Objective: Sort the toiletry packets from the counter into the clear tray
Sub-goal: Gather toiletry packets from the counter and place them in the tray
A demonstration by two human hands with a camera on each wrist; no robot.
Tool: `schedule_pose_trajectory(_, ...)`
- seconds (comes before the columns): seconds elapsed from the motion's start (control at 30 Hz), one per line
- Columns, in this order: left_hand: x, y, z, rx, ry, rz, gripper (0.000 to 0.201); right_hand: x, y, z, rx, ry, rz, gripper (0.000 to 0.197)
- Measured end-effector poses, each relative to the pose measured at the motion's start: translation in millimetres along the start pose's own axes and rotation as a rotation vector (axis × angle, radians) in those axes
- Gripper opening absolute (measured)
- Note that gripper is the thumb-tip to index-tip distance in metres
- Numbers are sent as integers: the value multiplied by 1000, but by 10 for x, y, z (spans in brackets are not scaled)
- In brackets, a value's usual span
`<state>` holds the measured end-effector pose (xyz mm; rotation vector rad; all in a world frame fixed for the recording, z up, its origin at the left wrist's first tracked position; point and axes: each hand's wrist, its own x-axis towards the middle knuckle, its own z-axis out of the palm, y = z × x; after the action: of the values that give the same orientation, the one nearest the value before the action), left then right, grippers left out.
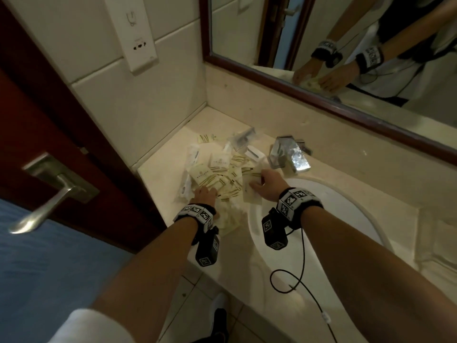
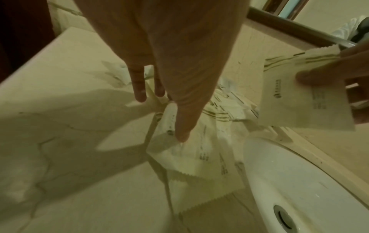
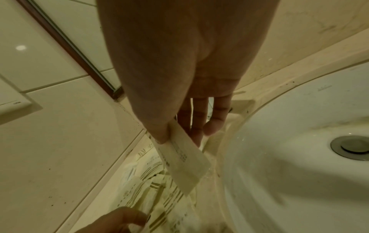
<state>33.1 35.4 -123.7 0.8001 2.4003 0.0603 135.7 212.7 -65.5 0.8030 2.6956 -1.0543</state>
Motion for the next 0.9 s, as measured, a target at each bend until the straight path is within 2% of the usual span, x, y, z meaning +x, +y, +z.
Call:
schedule_pose_trajectory(0.1,32,20,-21,11,19,-1,55,26,13,-20,-5,13,-4,30)
schedule_pose_trajectory(0.2,45,60,-102,5,70,-9,23,51,19,-34,-3,11,5,32)
schedule_pose_trajectory(0.27,33,72,-201,-33,35,-13,14,65,22,-51,14,0,24,32)
schedule_pose_trajectory(0.4,-8,98,-444,-71,-84,-6,52,28,-5,-148,102,-13,40,34)
schedule_pose_trajectory(0.47,-52,156,-603,-40,-75,-7,51,-27,-5,-223,173,-3,45,37)
schedule_pose_trajectory(0.57,-91,228,-789,-39,-48,-4,69,-127,12,-351,209,42,52,45)
schedule_pose_trajectory(0.63,-127,320,-914,-30,-13,27,71,-202,22,-460,225,74,63,47)
schedule_pose_trajectory(0.8,-223,729,-1158,-7,61,107,59,-426,104,-746,223,156,128,43)
schedule_pose_trajectory(0.9,-237,1024,-1173,-20,76,173,66,-627,226,-926,229,211,159,44)
